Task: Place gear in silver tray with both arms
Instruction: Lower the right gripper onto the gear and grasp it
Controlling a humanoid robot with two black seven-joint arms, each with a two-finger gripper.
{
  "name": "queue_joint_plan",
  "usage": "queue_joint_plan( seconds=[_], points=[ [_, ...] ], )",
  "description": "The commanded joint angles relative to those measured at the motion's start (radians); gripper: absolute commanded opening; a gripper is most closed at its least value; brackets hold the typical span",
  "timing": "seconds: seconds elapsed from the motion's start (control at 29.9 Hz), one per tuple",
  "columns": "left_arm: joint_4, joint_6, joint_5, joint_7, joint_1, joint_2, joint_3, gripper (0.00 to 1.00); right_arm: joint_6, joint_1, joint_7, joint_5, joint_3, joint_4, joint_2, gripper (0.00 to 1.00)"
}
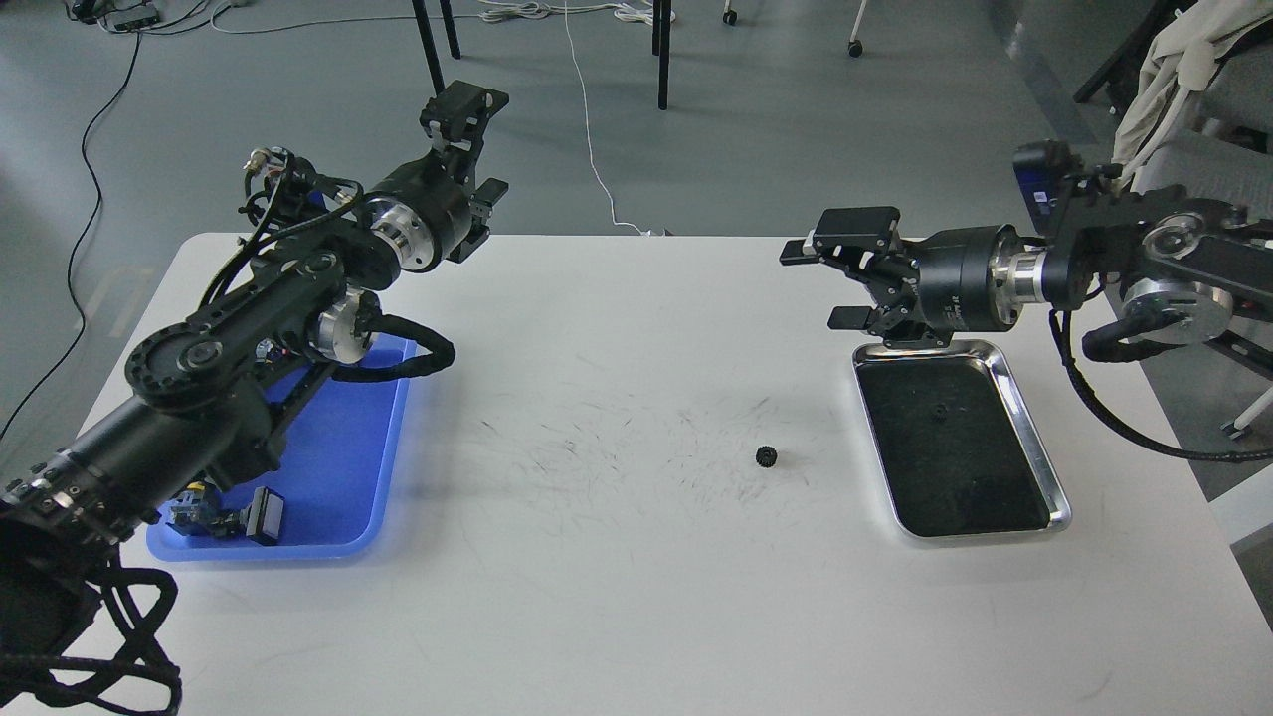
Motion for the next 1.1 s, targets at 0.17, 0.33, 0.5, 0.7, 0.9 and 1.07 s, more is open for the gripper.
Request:
queue_joint_plan(
  seconds=[0.17, 0.33, 0.5, 0.7, 0.9, 1.07],
  points=[
    [-0.045, 0.001, -0.015, -0.004, 0.013, 0.061, -0.028, 0.98, 0.028, 0.241, -0.025, -0.077, -0.382, 0.016, 0.292, 0.98],
    [-0.065, 0.001, -0.013, -0.010, 0.021, 0.085, -0.034, 0.98, 0.029, 0.230, -0.025, -0.066, -0.425, -0.048, 0.359, 0.98],
    [-0.065, 0.001, -0.013, -0.010, 0.021, 0.091, -0.036, 0.98, 0.029, 0.197, -0.025, -0.066, -0.465, -0.111, 0.436, 0.97],
    [-0.072, -0.001, 0.037, -0.015, 0.021, 0.091, -0.031, 0.98, 0.029, 0.131, -0.025, -0.072, -0.494, -0.190, 0.479, 0.95],
    [-0.072, -0.001, 0.043, -0.015, 0.019, 0.090, -0.034, 0.98, 0.029, 0.094, -0.024, -0.072, -0.528, -0.236, 0.539, 0.91],
    [-0.072, -0.001, 0.043, -0.015, 0.019, 0.090, -0.034, 0.98, 0.029, 0.082, -0.019, -0.077, -0.532, -0.262, 0.559, 0.84]
  ],
)
